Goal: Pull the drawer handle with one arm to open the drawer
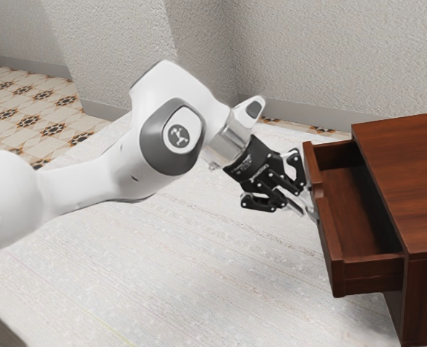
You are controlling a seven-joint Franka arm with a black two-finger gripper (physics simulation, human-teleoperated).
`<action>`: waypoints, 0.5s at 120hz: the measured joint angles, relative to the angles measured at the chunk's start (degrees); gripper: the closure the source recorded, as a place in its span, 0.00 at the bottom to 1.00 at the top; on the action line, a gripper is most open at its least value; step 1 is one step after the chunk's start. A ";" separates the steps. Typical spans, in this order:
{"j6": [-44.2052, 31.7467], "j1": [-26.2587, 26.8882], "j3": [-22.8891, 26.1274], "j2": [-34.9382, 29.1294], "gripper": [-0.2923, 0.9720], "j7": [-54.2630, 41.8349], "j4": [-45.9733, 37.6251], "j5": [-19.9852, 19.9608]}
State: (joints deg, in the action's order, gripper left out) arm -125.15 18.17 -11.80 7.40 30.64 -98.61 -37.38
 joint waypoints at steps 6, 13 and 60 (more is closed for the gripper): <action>-0.11 -0.13 0.01 -0.39 0.77 -0.03 -0.52 0.04; -0.21 0.09 -0.29 -0.77 0.77 -0.12 -0.86 -0.01; -0.54 0.36 -1.99 -3.20 0.77 -0.54 -3.49 -0.07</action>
State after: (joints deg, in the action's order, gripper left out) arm -125.68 18.53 -13.79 4.21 30.09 -102.10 -37.45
